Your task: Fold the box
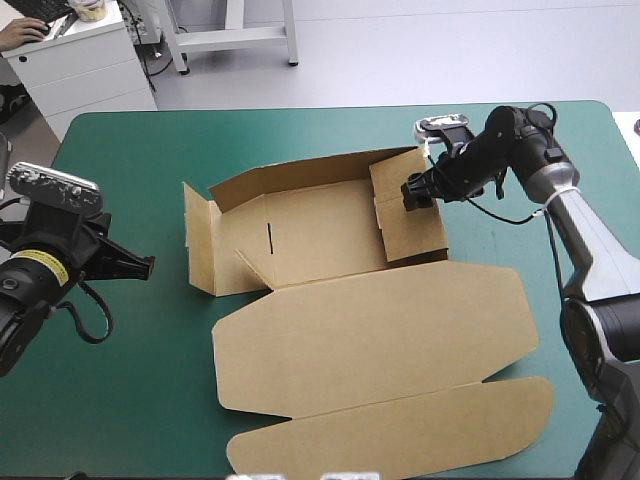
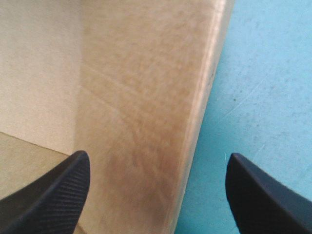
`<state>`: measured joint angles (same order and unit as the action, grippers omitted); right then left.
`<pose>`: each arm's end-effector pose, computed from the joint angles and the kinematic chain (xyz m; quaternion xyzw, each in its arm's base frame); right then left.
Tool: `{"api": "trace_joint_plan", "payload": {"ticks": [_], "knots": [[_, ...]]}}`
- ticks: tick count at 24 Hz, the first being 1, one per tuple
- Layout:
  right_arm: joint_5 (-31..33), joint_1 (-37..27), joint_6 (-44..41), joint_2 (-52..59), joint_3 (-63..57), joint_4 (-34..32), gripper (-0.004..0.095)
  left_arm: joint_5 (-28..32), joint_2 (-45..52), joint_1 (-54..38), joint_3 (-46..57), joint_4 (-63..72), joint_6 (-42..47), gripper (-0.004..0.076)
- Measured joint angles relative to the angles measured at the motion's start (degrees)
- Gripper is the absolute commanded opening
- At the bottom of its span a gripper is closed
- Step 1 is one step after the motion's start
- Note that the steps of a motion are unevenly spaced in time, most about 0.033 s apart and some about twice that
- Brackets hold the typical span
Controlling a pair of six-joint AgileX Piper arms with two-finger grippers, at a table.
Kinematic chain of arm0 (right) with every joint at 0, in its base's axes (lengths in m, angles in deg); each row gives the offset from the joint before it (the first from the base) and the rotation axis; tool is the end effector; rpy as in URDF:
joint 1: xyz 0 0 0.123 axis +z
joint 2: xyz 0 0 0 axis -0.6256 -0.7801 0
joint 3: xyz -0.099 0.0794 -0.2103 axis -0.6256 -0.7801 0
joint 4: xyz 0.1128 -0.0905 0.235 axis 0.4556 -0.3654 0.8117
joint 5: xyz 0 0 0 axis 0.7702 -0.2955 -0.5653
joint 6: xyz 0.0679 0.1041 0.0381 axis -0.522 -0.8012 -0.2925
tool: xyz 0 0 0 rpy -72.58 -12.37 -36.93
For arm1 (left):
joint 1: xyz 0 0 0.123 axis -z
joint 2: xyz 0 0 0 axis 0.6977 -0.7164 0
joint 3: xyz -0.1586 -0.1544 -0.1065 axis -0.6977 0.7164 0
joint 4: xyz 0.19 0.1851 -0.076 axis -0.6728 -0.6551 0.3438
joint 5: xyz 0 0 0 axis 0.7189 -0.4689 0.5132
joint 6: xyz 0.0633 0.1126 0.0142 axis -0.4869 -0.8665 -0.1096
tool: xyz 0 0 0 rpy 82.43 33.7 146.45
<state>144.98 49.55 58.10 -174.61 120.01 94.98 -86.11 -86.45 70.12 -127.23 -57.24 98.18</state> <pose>0.4199 0.1205 0.2507 -0.1986 0.9437 0.1538 0.2153 0.2299 -0.0630 0.3881 0.1374 0.8548 0.0525 0.4977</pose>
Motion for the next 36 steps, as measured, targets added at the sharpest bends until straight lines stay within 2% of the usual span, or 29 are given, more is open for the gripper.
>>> {"api": "trace_joint_plan", "payload": {"ticks": [10,19,25,33,34,36], "knots": [[5.5,0.0,-0.1,10.4,1.0,-6.1,0.0741,0.0,0.0,0.0,0.0,0.1,0.0,0.0006],[5.8,0.0,-0.1,12.8,1.3,-6.5,0.0742,0.0,0.0,0.0,0.0,0.1,0.0,0.0006],[2.6,0.0,-0.1,3.7,2.4,-5.5,0.0741,0.0,0.0,0.0,0.0,0.2,0.0,0.0006],[0.8,0.0,0.6,-10.6,9.8,-1.7,0.0741,-0.1,0.0,0.0,0.0,1.9,0.2,0.0006],[0.8,0.0,0.6,-11.6,10.3,-1.3,0.0735,-0.1,0.0,0.0,0.0,1.9,0.3,0.0006],[1.0,0.0,0.8,-13.2,10.5,-0.3,0.0646,-0.1,0.0,0.0,0.0,1.9,0.5,0.0006]]}}
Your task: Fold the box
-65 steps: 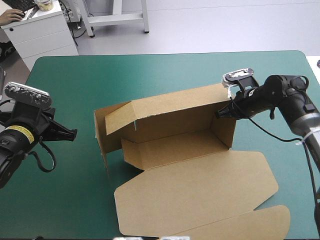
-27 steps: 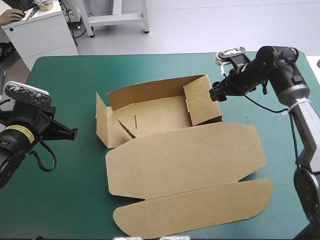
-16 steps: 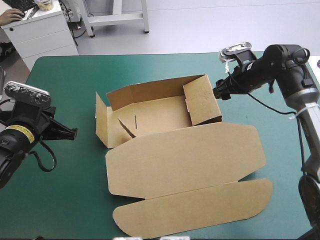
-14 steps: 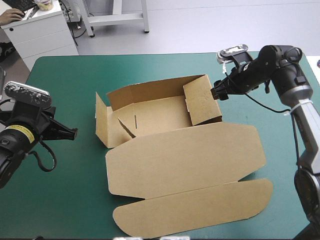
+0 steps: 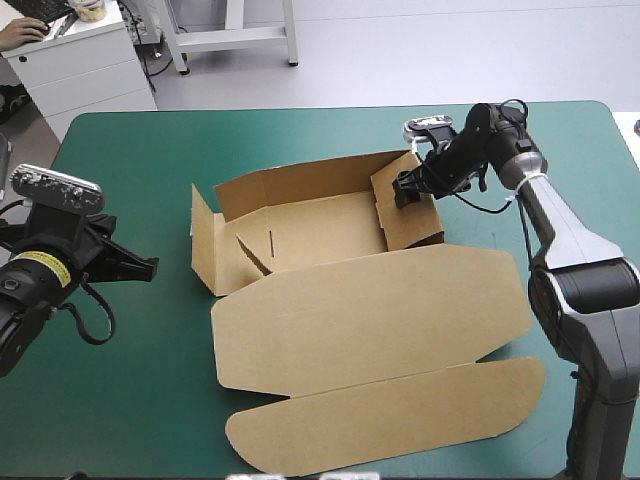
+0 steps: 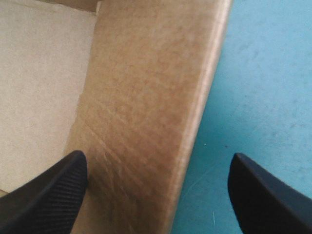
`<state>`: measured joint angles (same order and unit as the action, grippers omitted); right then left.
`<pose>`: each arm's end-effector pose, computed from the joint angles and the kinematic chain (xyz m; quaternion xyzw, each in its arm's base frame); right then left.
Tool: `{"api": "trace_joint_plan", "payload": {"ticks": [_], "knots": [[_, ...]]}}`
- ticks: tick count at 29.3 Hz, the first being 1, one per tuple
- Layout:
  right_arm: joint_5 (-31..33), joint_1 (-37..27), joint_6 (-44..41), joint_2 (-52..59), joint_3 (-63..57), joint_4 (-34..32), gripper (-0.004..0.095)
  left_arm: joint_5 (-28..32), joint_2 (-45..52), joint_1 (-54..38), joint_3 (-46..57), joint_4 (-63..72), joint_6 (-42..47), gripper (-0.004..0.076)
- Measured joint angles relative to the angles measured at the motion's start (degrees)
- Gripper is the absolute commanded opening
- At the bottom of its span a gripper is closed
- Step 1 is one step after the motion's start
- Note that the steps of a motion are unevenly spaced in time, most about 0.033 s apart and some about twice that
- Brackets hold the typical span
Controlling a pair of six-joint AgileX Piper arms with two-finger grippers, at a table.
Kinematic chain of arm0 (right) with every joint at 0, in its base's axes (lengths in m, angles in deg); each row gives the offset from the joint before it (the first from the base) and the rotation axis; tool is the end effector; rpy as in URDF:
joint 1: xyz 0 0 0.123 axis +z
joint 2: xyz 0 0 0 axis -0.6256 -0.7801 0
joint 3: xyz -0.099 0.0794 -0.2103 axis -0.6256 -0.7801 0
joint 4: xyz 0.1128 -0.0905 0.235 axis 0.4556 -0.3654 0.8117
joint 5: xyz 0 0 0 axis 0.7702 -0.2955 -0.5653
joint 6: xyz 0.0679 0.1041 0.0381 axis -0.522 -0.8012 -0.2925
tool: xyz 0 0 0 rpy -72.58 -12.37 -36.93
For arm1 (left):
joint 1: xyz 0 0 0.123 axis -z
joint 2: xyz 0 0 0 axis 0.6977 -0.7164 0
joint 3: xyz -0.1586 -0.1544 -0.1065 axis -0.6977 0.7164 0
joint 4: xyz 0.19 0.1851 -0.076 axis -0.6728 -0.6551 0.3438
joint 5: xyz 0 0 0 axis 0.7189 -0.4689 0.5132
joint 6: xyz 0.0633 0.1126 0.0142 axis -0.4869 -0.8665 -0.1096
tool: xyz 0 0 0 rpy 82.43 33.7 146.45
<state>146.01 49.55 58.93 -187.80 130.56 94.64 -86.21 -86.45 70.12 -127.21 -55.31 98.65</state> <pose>0.4601 0.1278 0.2045 -0.2054 0.9490 0.1508 0.1854 0.2288 -0.0661 0.3865 0.1322 0.8591 0.0347 0.4933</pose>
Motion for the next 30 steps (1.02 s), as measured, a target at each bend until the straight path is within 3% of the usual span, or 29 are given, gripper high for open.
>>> {"api": "trace_joint_plan", "payload": {"ticks": [2,8,21,30], "knots": [[0.2,0.0,0.1,-0.7,0.0,0.4,0.0519,0.0,0.0,0.0,0.0,0.0,0.1,0.0006],[0.2,0.0,0.4,-0.9,0.1,1.0,-0.0003,0.0,0.0,0.0,0.0,0.0,0.2,0.0006],[2.8,-1.8,1.6,0.7,0.1,0.1,-0.0020,-0.5,0.0,0.0,0.0,0.1,0.2,0.0006],[4.0,-9.1,2.0,14.6,0.1,0.9,-0.0020,-0.5,0.0,0.0,0.0,-0.6,0.2,0.0006]]}}
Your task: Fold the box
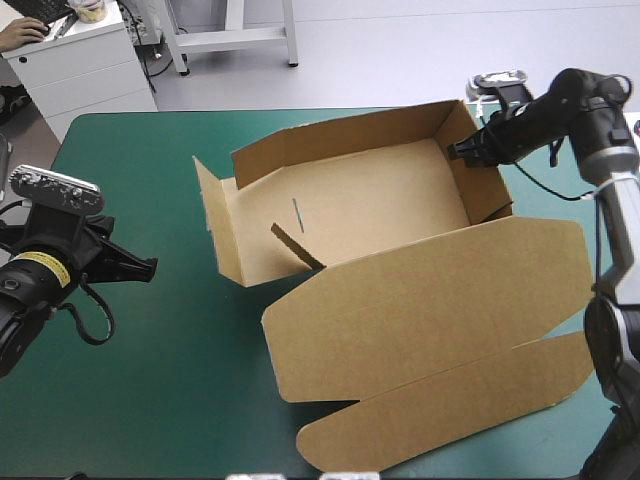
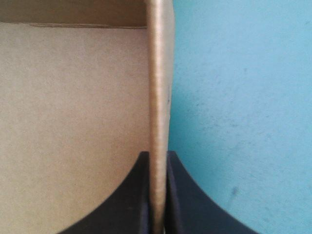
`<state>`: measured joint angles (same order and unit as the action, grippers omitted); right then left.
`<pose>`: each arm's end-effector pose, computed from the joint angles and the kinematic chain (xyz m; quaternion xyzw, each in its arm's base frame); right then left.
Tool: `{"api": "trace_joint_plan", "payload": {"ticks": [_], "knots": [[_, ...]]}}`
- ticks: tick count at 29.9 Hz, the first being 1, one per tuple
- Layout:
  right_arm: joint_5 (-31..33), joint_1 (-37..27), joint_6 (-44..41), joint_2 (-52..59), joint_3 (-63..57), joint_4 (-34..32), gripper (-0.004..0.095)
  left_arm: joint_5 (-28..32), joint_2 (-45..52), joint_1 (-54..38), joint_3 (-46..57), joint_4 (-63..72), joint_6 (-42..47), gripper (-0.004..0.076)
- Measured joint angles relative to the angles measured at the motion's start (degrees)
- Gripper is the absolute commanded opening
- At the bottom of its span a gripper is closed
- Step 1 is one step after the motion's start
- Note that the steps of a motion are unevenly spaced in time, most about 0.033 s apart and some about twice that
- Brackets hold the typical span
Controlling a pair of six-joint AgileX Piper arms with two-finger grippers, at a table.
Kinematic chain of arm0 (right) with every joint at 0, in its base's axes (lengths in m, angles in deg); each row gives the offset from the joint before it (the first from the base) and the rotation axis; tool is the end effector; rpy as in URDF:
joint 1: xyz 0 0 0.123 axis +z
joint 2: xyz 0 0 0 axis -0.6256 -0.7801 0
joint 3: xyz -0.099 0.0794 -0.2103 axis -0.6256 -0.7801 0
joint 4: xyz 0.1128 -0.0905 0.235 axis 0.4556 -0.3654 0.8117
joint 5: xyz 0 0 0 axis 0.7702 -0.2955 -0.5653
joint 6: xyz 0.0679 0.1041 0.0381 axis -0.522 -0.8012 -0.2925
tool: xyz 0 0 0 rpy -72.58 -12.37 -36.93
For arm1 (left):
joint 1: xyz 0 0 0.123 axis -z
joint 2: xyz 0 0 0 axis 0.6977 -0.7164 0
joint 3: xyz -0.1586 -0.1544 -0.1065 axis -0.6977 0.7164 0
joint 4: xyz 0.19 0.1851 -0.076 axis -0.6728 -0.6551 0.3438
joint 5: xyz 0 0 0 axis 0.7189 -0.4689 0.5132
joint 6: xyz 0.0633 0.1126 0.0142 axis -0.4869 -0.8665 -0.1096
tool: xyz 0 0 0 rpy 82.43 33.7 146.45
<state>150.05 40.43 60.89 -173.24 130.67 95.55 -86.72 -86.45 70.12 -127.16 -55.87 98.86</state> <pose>0.4309 0.0549 0.3180 -0.1676 0.9337 0.1298 0.2886 0.2286 -0.0646 0.3857 0.1306 0.8607 0.0399 0.4905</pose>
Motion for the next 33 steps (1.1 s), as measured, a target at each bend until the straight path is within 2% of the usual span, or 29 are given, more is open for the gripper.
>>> {"api": "trace_joint_plan", "payload": {"ticks": [11,18,23,29,33], "knots": [[0.7,-8.4,2.0,18.2,-4.3,0.9,-0.0020,0.0,0.0,0.0,0.0,-2.7,0.9,0.0006],[0.7,-11.7,6.0,27.3,-12.8,5.9,-0.0020,0.1,0.0,0.0,2.1,-5.1,1.3,0.0016],[0.8,-12.0,6.2,30.9,-14.4,7.0,-0.0020,1.2,-0.1,0.0,4.6,-2.4,1.4,0.0016],[0.8,-12.0,6.2,32.7,-14.4,9.6,-0.0020,3.9,-4.2,-0.4,4.7,4.7,-3.4,0.0017],[0.8,-12.0,6.2,33.1,-14.4,9.7,-0.0020,4.5,-8.7,-5.4,4.9,9.6,-8.5,0.0017]]}}
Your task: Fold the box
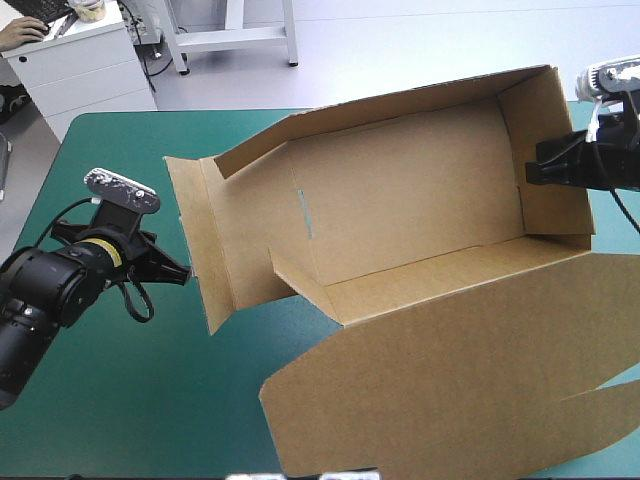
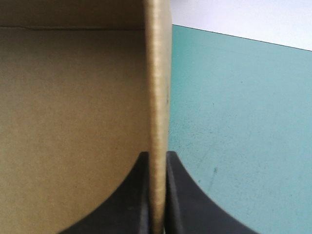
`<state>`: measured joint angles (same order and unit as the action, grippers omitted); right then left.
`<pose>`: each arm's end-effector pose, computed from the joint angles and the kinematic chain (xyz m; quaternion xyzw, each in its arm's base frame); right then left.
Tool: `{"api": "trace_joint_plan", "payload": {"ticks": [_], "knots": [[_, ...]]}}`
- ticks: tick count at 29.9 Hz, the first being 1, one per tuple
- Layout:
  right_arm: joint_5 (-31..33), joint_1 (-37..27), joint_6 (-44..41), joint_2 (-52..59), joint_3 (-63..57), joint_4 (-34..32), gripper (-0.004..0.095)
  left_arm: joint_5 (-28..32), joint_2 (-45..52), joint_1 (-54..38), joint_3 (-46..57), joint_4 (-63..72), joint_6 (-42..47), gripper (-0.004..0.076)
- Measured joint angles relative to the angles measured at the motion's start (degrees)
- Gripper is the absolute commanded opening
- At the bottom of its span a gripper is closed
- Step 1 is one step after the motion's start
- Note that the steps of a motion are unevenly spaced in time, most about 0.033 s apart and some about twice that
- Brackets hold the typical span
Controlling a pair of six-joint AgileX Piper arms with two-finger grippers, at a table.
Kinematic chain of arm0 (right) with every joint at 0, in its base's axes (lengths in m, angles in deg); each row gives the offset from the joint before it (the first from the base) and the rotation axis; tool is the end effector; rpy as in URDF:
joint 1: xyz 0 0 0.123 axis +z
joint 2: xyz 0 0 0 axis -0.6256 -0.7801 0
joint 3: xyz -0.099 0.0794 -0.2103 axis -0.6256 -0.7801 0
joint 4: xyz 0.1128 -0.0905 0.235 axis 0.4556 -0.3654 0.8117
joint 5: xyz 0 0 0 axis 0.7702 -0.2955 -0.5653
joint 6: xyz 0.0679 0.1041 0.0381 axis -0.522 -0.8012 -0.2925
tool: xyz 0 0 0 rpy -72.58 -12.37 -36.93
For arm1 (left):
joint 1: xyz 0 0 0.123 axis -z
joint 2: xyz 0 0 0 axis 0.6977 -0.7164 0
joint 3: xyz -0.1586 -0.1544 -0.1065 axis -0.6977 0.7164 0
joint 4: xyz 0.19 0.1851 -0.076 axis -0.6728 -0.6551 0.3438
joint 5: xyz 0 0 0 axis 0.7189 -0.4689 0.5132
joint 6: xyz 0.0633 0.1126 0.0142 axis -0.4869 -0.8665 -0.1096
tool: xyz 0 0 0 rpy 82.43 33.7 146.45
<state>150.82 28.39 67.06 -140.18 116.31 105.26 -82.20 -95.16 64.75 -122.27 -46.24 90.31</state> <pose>0.2865 0.0100 0.4510 -0.1476 0.8670 0.1171 0.4612 0.2678 -0.0755 0.3182 0.1689 0.9001 0.0283 0.4005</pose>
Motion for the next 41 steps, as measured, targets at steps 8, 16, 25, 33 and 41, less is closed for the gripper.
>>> {"api": "trace_joint_plan", "payload": {"ticks": [8,16,25,33,41], "knots": [[0.0,0.0,0.0,0.0,0.0,0.0,-0.0020,0.3,-4.6,-21.9,1.8,33.1,-25.9,0.0017],[0.0,0.0,0.0,0.0,0.0,0.0,-0.0020,-2.4,-8.0,-37.2,14.9,72.3,-54.7,0.0017],[0.0,0.0,0.0,0.0,0.0,0.2,-0.0020,-14.5,-14.8,-37.5,18.5,98.9,-67.6,0.0019],[0.0,0.0,0.0,0.0,0.0,1.6,-0.0020,-15.9,-15.4,-34.2,15.1,102.4,-67.5,0.0430],[0.0,0.0,0.0,0.0,0.0,2.1,-0.0018,-16.6,-15.7,-26.3,10.3,101.4,-65.5,0.0582]]}}
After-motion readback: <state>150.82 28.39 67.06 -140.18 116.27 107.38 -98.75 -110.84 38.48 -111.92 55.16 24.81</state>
